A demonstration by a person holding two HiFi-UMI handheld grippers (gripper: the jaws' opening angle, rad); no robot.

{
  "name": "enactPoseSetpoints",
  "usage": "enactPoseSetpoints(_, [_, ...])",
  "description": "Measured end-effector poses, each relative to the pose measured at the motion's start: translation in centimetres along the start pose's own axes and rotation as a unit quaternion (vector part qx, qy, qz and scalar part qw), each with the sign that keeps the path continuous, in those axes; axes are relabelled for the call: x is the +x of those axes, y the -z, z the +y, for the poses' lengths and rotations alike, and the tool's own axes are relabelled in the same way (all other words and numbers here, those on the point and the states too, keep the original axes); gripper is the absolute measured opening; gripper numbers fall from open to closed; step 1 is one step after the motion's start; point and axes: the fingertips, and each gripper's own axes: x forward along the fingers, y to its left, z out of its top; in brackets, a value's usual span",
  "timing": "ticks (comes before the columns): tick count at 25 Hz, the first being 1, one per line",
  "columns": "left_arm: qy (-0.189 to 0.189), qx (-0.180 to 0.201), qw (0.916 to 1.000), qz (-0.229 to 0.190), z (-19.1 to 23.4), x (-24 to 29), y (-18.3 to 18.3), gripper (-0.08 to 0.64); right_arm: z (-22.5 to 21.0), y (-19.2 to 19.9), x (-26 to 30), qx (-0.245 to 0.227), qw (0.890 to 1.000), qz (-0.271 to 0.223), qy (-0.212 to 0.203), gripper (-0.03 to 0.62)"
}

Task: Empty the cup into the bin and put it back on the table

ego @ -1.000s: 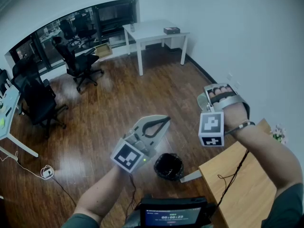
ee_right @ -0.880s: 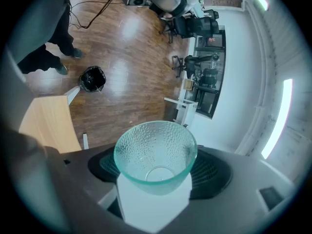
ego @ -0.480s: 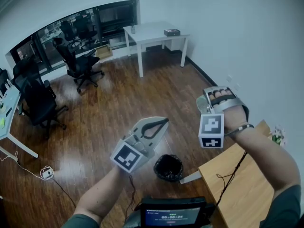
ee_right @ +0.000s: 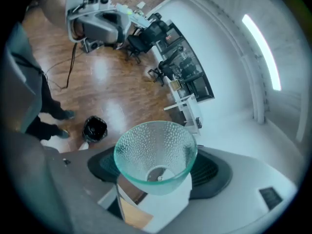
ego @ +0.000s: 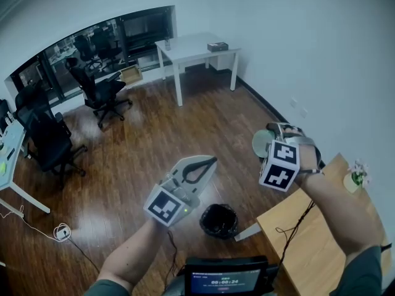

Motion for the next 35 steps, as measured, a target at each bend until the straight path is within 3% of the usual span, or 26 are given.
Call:
enactPoseSetpoints(3, [0.012, -0.002, 0.9999, 0.002, -1.1, 0.6, 0.0, -0.006, 1.6, 1.1, 0.5, 0.095, 0.994, -0.035, -0.050, 0.399])
enactPoseSetpoints(5, [0.017, -0.007, 0.9998, 0.005, -1.5, 0.7, 0.2, -0.006, 2.8, 1.8, 1.1, 0.171, 0.979, -0.062, -0.086, 0.399])
enactPoseSetpoints(7, [0.020, -0.009, 0.9997, 0.009, -1.6, 0.8, 0.5, -0.006, 3.4, 2.1, 1.3, 0.215, 0.968, -0.085, -0.096, 0.399])
enactPoseSetpoints(11, [0.022, -0.008, 0.9997, 0.007, -1.6, 1.1, 0.4, -0.006, 3.9, 2.1, 0.6, 0.256, 0.953, -0.121, -0.108, 0.399])
enactPoseSetpoints(15, [0.032, -0.008, 0.9994, 0.008, -2.3, 1.8, 0.5, -0.006, 3.9, 1.9, -0.7, 0.329, 0.918, -0.172, -0.142, 0.399])
enactPoseSetpoints(21, [0.037, -0.023, 0.9990, -0.001, -2.6, 2.2, 0.5, -0.006, 3.4, 2.5, -2.1, 0.408, 0.873, -0.221, -0.150, 0.399])
enactPoseSetpoints(25, [0.042, -0.038, 0.9983, -0.012, -2.7, 3.0, 0.3, -0.006, 3.3, 3.6, -3.0, 0.428, 0.864, -0.230, -0.133, 0.399])
enactPoseSetpoints(31, [0.052, -0.037, 0.9976, -0.028, -3.5, 4.5, -0.2, -0.006, 3.6, 4.0, -5.1, 0.465, 0.836, -0.254, -0.140, 0.399])
enactPoseSetpoints(35, [0.042, -0.072, 0.9959, -0.037, -3.3, 4.7, -0.1, -0.006, 4.0, 3.9, -6.3, 0.506, 0.801, -0.274, -0.165, 0.399])
